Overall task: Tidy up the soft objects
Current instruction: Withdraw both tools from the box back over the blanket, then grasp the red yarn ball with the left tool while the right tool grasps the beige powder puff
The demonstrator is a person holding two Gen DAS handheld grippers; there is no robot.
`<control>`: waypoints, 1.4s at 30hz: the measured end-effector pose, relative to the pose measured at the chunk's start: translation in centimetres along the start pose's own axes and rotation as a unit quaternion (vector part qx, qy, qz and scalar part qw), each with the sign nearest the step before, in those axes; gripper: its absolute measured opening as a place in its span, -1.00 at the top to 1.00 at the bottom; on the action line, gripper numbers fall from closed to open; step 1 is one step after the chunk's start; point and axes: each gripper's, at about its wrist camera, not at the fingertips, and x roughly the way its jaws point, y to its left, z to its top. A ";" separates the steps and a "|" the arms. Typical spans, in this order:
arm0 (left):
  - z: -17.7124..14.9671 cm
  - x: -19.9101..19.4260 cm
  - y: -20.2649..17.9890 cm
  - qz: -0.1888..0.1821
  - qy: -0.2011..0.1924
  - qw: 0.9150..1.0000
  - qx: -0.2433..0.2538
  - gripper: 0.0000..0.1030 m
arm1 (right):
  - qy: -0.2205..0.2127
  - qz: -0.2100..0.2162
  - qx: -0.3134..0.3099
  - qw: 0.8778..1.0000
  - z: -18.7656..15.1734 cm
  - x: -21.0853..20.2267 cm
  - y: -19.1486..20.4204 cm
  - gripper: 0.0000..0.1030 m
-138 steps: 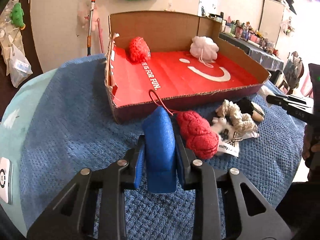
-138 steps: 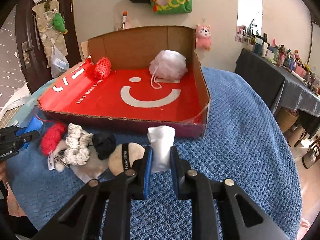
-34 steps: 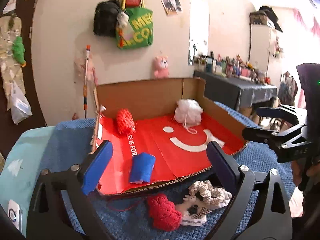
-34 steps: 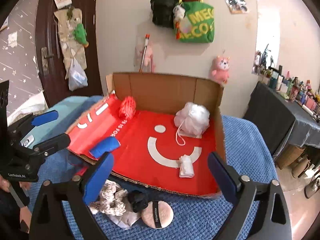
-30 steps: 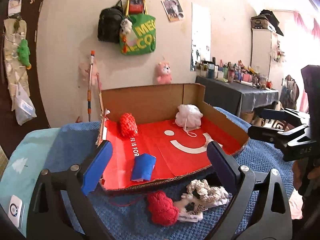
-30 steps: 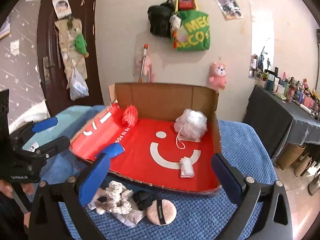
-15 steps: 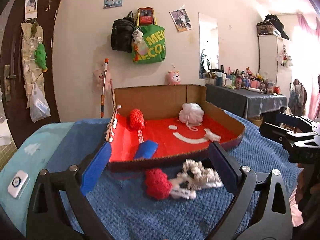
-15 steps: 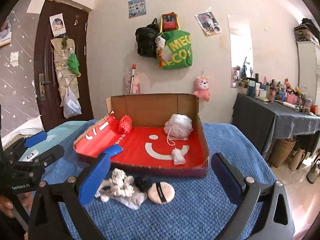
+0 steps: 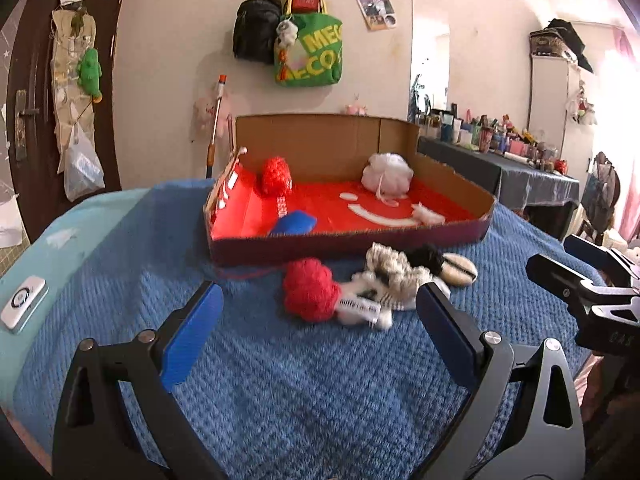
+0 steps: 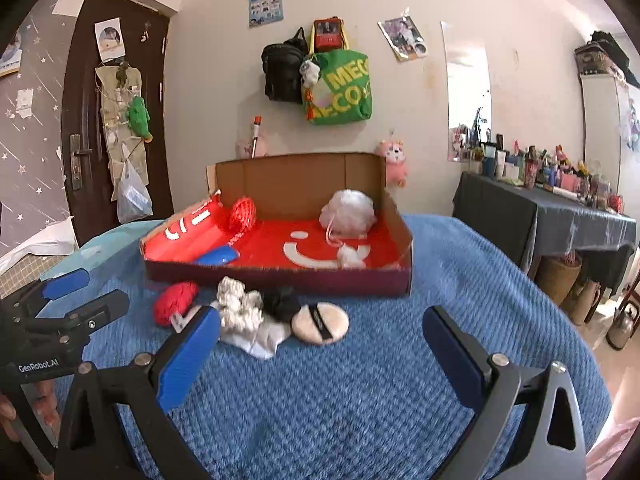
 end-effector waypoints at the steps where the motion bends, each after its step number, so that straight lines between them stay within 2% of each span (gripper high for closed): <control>1: -0.2 0.1 0.0 0.001 0.004 1.000 -0.001 -0.92 | 0.005 0.002 0.004 1.000 -0.4 0.2 -0.1 -1.00; 9: -1.3 0.9 0.1 0.008 0.029 1.000 -0.004 -0.92 | 0.040 0.007 0.010 0.999 -2.4 1.3 -0.1 -1.00; 17: -0.8 2.2 0.2 0.014 0.047 0.999 -0.002 -0.92 | 0.066 0.003 0.014 0.998 -2.2 2.7 -0.7 -1.00; 26: 0.2 4.8 1.4 0.011 0.087 0.996 -0.014 -0.92 | 0.114 -0.002 0.013 0.993 -1.5 5.4 -1.3 -1.00; 31: 0.9 6.2 2.3 0.008 0.108 0.994 -0.025 -0.92 | 0.146 -0.001 0.008 0.989 -0.7 7.1 -1.6 -1.00; 36: 1.3 7.9 3.3 -0.012 0.142 0.989 -0.041 -0.91 | 0.189 0.012 0.013 0.982 -0.1 9.2 -2.0 -1.00; 42: 1.6 9.2 3.3 -0.021 0.163 0.986 -0.036 -0.91 | 0.221 0.014 0.006 0.975 0.3 10.9 -2.3 -1.00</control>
